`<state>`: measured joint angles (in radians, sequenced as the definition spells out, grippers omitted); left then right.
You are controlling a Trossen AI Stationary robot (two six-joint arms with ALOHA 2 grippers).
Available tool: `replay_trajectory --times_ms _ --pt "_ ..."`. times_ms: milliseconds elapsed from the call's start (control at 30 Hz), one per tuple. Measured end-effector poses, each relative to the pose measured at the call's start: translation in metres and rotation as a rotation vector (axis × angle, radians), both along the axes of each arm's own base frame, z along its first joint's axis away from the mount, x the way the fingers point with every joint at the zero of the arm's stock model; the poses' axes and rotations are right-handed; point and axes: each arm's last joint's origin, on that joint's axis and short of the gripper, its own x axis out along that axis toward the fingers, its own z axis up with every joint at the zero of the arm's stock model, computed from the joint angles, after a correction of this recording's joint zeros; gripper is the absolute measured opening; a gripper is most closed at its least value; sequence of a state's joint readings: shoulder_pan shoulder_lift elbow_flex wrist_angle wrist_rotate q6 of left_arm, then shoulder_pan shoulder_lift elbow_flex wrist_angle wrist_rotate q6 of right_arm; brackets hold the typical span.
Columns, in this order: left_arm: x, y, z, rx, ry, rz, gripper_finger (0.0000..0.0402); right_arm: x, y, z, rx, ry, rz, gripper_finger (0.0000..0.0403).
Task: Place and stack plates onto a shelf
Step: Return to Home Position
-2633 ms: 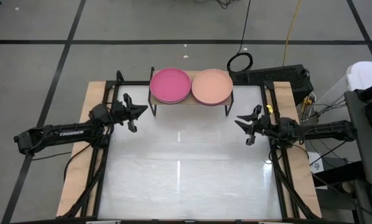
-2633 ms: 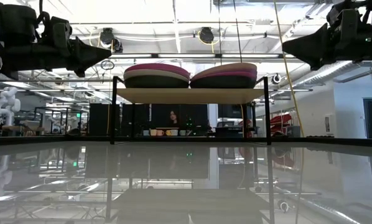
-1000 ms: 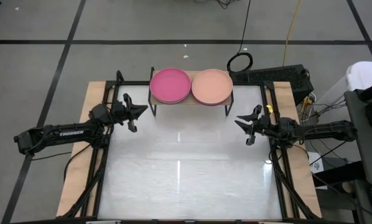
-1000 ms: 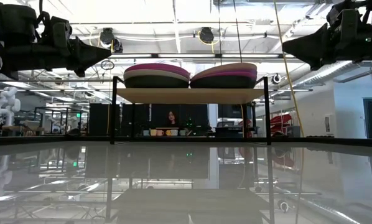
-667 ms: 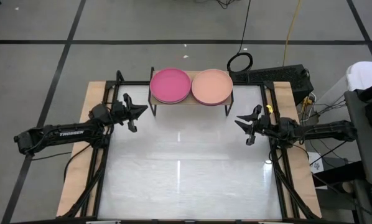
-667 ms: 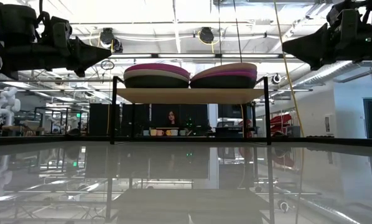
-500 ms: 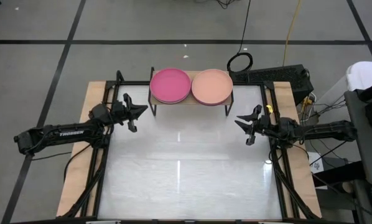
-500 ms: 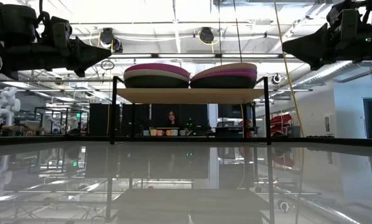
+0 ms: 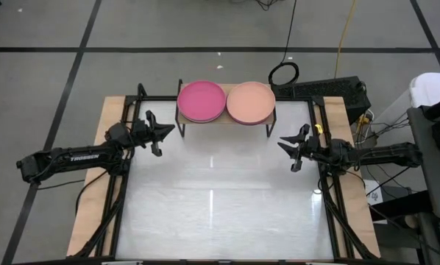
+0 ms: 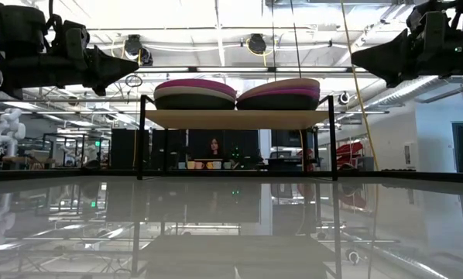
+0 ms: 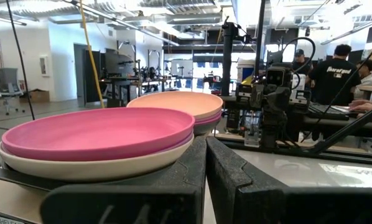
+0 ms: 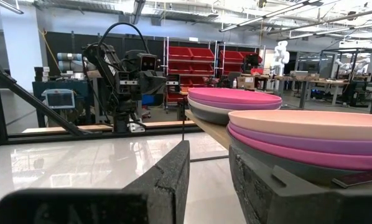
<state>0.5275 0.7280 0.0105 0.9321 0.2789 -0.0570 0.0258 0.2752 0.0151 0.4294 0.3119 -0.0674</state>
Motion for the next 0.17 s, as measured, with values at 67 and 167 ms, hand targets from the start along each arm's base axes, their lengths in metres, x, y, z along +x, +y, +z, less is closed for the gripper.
replay_trajectory --times_ms 67,167 --pt "0.0000 0.0000 0.0000 0.000 0.000 0.000 0.0015 0.0000 0.0000 0.0000 0.000 0.000 0.000 0.0098" --pt "0.0000 0.0000 0.0000 0.000 0.000 0.001 0.0015 0.0000 0.0000 0.0000 0.000 0.000 0.000 0.0098"
